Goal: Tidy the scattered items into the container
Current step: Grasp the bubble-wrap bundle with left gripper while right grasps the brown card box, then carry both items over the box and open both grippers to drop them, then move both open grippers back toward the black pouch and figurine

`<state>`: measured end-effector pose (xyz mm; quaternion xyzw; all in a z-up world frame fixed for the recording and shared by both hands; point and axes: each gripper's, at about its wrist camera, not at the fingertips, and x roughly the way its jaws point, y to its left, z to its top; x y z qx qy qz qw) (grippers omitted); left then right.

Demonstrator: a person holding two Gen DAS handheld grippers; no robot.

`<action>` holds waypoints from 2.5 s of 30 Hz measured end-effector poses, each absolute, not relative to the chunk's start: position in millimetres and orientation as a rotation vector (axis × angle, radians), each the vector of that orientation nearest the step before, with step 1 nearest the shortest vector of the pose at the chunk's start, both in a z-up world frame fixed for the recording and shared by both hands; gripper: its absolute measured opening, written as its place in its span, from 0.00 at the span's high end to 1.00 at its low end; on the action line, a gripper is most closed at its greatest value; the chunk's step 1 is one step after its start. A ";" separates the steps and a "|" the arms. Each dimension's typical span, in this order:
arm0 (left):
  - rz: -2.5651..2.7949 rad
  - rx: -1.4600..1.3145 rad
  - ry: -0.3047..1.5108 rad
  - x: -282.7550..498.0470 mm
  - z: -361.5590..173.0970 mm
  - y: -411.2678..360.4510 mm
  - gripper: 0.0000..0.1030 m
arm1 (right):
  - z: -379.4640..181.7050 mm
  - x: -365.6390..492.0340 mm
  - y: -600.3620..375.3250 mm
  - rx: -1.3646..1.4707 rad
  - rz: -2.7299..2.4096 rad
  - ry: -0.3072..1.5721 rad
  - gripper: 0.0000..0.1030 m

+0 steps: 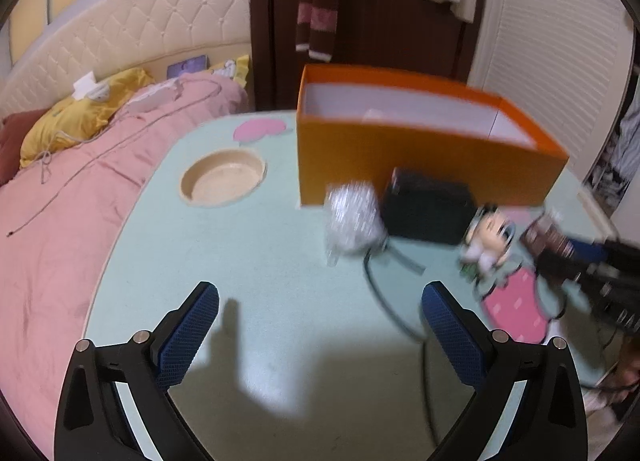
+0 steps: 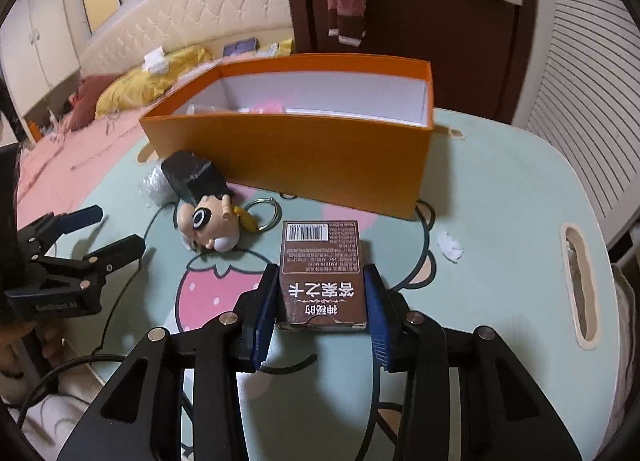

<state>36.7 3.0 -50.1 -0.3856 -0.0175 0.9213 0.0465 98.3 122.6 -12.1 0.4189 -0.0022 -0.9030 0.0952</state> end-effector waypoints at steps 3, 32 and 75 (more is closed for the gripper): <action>2.805 -1.154 -0.057 25.9 -43.8 6.9 0.09 | -13.0 101.5 126.1 1.243 -2.677 -0.022 0.59; 2.728 -1.013 -0.066 30.8 -2.6 7.6 0.75 | 1.0 109.5 125.9 1.191 -2.703 0.011 0.59; 2.731 -0.843 -0.168 -29.7 3.1 13.1 0.13 | 37.1 20.5 129.1 0.933 -2.767 -0.212 0.27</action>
